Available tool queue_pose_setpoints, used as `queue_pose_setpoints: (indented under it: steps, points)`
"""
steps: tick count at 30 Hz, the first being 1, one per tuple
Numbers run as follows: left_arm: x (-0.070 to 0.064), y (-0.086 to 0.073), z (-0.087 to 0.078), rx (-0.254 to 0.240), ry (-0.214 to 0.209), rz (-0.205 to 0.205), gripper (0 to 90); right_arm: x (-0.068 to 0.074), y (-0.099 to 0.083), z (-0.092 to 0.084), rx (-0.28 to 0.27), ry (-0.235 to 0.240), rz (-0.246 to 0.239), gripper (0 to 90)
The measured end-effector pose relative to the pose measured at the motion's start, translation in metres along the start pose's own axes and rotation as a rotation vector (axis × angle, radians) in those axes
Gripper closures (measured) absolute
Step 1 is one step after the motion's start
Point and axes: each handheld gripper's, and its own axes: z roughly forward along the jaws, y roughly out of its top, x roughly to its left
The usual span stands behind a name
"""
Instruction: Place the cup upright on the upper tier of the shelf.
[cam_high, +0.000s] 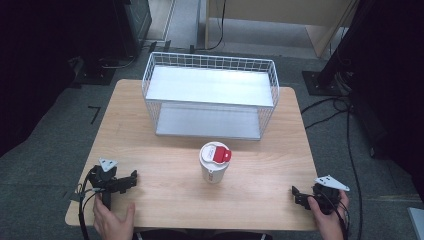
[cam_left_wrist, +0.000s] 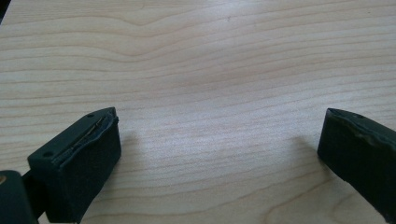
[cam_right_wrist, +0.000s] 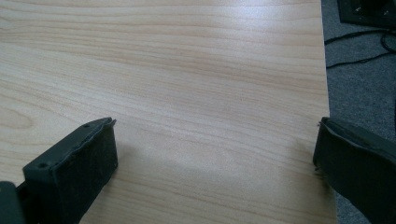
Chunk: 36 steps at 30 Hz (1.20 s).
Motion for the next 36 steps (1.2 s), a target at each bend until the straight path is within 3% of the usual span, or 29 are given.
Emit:
queue_pose_setpoints:
  steps: [7,10,14,19,24,29,36]
  points:
    - [-0.001,0.0,0.0,0.0,0.006,-0.007,0.0,0.002,0.0,0.0,-0.001,-0.005,0.007,0.0]
    - [-0.003,0.001,0.001,0.0,0.024,-0.024,0.0,0.008,0.0,-0.002,-0.006,0.008,0.007,4.8]
    - [-0.003,0.001,0.001,0.0,0.025,-0.025,0.0,0.023,0.006,-0.003,-0.027,0.06,-0.015,4.9]
    - [-0.003,0.001,0.001,0.0,0.024,-0.024,0.0,0.037,0.014,-0.005,-0.048,0.088,-0.015,4.9]
    - [-0.003,0.001,0.001,0.0,0.025,-0.025,0.0,0.049,0.024,-0.004,-0.073,0.1,-0.014,4.9]
    - [-0.003,0.001,0.001,0.0,0.025,-0.024,0.0,0.069,0.033,0.001,-0.066,0.127,-0.059,4.9]
    - [-0.003,0.001,0.001,0.0,0.025,-0.024,0.0,0.082,0.042,0.001,-0.087,0.144,-0.075,4.9]
